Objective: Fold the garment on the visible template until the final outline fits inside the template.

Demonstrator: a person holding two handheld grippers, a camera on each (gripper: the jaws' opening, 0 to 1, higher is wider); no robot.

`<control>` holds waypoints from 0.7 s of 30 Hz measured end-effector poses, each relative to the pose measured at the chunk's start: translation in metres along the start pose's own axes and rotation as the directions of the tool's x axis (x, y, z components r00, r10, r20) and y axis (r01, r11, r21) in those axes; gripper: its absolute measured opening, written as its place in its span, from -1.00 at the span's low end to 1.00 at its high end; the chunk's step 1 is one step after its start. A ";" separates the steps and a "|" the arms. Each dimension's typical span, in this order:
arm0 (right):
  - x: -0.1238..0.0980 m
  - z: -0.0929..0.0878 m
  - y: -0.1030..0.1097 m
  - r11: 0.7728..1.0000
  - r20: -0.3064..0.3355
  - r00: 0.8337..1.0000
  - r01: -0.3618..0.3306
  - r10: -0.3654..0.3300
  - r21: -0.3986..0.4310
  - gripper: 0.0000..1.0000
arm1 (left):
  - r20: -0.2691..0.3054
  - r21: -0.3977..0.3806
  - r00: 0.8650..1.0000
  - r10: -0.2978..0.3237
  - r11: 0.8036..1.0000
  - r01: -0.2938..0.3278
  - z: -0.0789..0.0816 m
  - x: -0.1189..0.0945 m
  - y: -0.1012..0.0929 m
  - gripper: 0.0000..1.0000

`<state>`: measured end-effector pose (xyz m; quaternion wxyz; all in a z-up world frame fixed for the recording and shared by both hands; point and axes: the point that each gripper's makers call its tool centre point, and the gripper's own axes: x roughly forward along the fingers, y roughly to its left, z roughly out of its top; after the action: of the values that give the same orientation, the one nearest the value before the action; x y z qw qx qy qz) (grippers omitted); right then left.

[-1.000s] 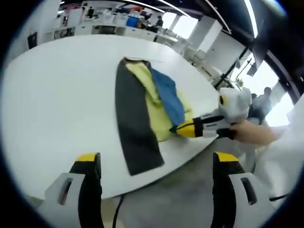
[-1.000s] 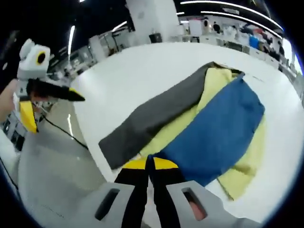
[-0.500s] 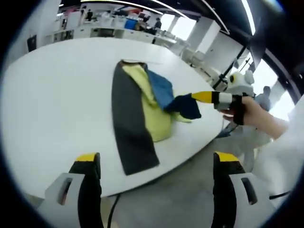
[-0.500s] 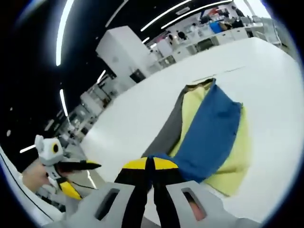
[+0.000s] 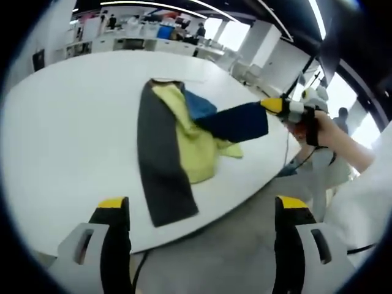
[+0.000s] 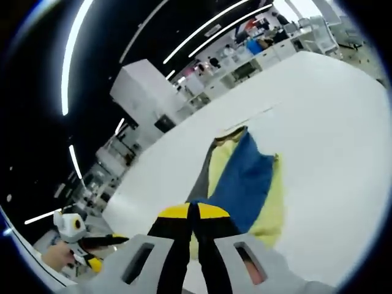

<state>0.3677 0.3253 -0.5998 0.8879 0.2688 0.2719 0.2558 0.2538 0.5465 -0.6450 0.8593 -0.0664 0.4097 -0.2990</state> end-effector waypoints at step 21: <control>-0.037 0.085 -0.057 0.995 0.152 0.984 0.094 -0.095 0.014 -0.94 | -0.024 0.021 1.000 0.013 1.000 -0.012 0.000 0.004 -0.011 0.91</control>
<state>0.4110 0.2328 -0.5623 0.9163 0.2774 0.2167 0.1912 0.2504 0.5350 -0.6439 0.8567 -0.0512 0.4175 -0.2986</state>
